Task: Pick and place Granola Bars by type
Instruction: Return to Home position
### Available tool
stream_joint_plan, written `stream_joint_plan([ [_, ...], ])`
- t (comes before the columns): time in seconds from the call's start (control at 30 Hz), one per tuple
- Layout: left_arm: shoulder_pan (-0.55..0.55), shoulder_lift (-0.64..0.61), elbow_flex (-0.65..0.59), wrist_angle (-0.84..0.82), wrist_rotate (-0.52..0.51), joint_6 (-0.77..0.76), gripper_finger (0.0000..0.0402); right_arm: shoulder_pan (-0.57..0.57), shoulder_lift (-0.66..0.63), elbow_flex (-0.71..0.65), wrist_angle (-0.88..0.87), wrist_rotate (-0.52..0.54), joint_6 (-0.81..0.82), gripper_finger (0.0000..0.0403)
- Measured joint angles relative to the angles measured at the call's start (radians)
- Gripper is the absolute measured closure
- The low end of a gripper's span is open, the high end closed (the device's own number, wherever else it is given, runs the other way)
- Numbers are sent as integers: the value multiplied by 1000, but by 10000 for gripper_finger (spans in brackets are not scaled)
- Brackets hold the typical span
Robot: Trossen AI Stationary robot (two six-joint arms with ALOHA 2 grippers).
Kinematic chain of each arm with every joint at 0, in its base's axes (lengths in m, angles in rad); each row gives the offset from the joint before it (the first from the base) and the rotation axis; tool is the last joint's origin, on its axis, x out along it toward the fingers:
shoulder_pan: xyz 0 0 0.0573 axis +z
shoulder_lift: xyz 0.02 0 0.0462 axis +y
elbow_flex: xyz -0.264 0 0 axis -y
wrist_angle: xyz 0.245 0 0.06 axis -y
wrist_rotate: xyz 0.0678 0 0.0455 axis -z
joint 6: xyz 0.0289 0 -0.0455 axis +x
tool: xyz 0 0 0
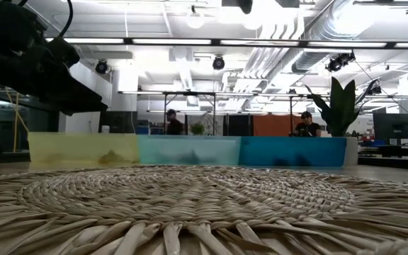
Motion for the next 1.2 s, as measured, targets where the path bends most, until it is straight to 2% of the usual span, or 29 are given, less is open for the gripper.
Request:
stream_joint_plan([
  [0.17, 0, 0, 0, 0, 0, 0, 177, 76, -187, -5, -279, 98, -110, 399],
  [0.27, 0, 0, 0, 0, 0, 0, 177, 114, -314, -72, -339, 130, -122, 400],
  [0.6, 0, 0, 0, 0, 0, 0, 177, 208, -795, -552, -152, 199, 18, 402],
  [0.83, 0, 0, 0, 0, 0, 0, 177, 231, -1072, -838, -24, 170, 82, 403],
  [1.0, 0, 0, 0, 0, 0, 0, 177, 252, -1217, -990, 61, 161, 85, 403],
  [1.2, 0, 0, 0, 0, 0, 0, 177, 268, -1328, -1080, 72, 161, 81, 402],
])
